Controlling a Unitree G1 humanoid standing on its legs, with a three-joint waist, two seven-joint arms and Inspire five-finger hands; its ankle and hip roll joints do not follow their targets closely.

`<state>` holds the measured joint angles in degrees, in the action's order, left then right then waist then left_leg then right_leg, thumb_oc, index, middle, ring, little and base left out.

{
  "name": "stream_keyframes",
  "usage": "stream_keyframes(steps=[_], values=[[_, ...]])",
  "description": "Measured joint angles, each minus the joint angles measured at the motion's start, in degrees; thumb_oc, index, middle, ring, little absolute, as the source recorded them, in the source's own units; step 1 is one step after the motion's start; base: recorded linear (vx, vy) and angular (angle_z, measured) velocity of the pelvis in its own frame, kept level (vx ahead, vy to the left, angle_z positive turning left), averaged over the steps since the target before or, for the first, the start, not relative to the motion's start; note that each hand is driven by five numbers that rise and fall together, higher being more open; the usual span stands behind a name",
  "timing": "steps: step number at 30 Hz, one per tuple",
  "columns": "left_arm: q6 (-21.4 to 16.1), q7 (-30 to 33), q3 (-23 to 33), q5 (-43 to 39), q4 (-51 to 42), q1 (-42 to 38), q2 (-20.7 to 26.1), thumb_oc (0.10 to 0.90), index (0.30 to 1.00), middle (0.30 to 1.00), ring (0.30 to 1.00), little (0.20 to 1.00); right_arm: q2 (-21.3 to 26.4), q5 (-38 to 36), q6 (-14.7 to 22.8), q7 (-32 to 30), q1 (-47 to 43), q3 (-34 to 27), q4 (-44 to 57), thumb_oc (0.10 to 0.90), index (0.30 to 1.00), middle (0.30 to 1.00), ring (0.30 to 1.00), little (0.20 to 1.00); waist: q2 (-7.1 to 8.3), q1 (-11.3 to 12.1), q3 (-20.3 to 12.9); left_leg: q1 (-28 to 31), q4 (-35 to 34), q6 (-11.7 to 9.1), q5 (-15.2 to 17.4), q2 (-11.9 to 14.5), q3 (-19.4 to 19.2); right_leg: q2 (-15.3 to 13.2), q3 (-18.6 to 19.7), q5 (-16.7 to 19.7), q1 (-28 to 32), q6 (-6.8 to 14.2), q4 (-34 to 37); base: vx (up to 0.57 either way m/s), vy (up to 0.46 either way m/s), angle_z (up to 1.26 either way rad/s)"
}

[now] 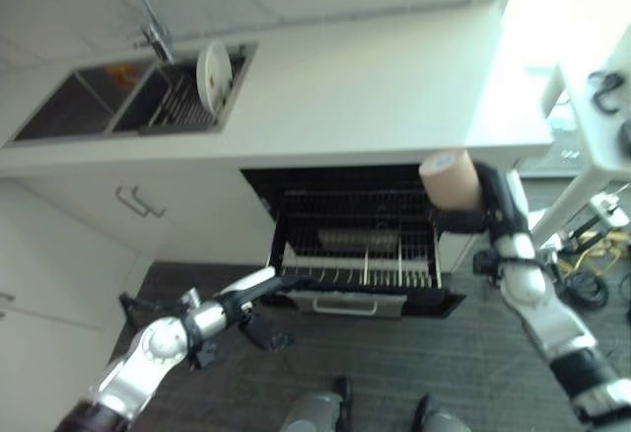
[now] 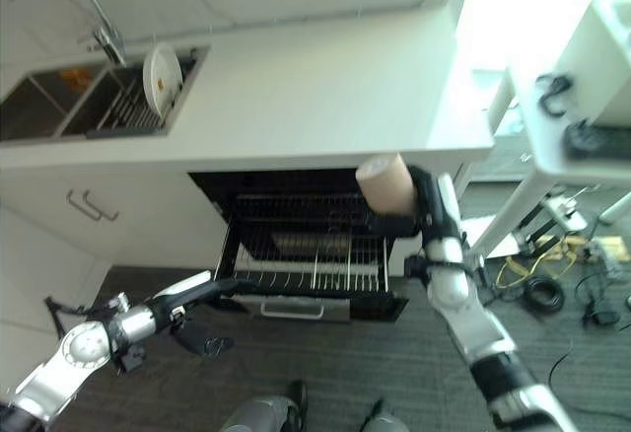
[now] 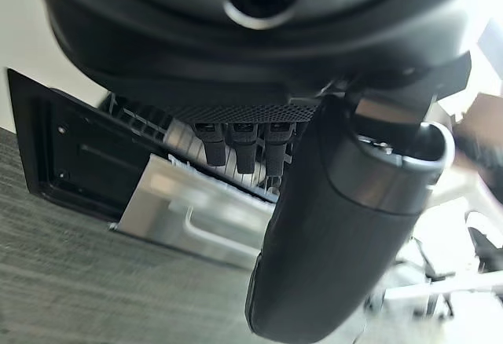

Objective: Place the dishes in the dishwasher.

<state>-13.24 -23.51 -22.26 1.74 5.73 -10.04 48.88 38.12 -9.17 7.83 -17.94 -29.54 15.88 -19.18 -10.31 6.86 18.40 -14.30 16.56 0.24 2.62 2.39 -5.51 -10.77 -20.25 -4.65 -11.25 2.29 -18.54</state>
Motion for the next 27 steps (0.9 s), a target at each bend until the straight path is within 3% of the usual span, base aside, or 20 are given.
stream_keyframes(steps=[5,7,14,22,27], values=[[-0.99,4.77,-0.55,3.62,0.74,-2.72,-0.07,0.800,0.900,0.900,0.900,0.900,0.53,0.12,-1.48,2.97,-3.18,0.66,-4.21,0.400,0.300,0.300,0.300,0.300,-2.02,0.70,6.58,-0.56,-0.35,-0.02,-0.74,-0.37,1.04,-0.20,-0.77,0.10,-0.20,-0.17,-0.06,-0.01,0.070,0.11],[-1.00,6.43,-0.48,6.01,0.36,-2.58,-0.04,0.800,0.900,0.900,0.900,0.900,0.50,0.11,-2.95,4.10,-3.07,0.66,-4.47,0.400,0.300,0.300,0.300,0.300,-2.65,1.15,7.40,-0.51,-1.06,0.19,-0.91,-0.79,1.05,-0.54,-0.97,0.26,-0.16,-0.03,0.36,0.03,0.057,0.06],[-0.74,16.08,-0.62,13.26,0.97,-2.13,-0.20,0.800,0.900,0.900,0.900,0.900,0.20,1.96,-6.46,7.24,-4.28,1.61,-4.88,0.400,0.300,0.300,0.300,0.300,-2.73,1.14,8.25,1.59,-2.81,0.54,-1.01,-1.54,1.06,-0.97,-0.96,0.53,1.85,0.46,1.95,0.01,0.074,0.02],[0.08,20.71,-0.69,17.70,1.01,-4.42,-0.27,0.800,0.900,0.900,0.900,0.900,-3.84,1.70,-7.87,9.27,-8.61,2.72,-15.56,0.400,0.300,0.300,0.300,0.300,-1.92,1.13,9.18,-0.03,-1.92,0.59,-1.32,-1.41,0.80,-1.08,-0.15,0.45,-0.56,0.53,0.20,-0.05,0.037,-0.04],[0.85,21.82,-0.59,17.78,1.04,-8.80,0.12,0.800,0.900,0.900,0.900,0.900,-5.27,-4.74,-9.42,9.48,-14.44,1.82,-22.01,0.400,0.300,0.300,0.300,0.300,0.03,1.40,10.51,-2.85,-1.65,0.52,-2.20,-0.81,0.26,-0.92,0.16,0.88,-3.69,0.10,-0.44,-0.10,-0.063,-0.02]])
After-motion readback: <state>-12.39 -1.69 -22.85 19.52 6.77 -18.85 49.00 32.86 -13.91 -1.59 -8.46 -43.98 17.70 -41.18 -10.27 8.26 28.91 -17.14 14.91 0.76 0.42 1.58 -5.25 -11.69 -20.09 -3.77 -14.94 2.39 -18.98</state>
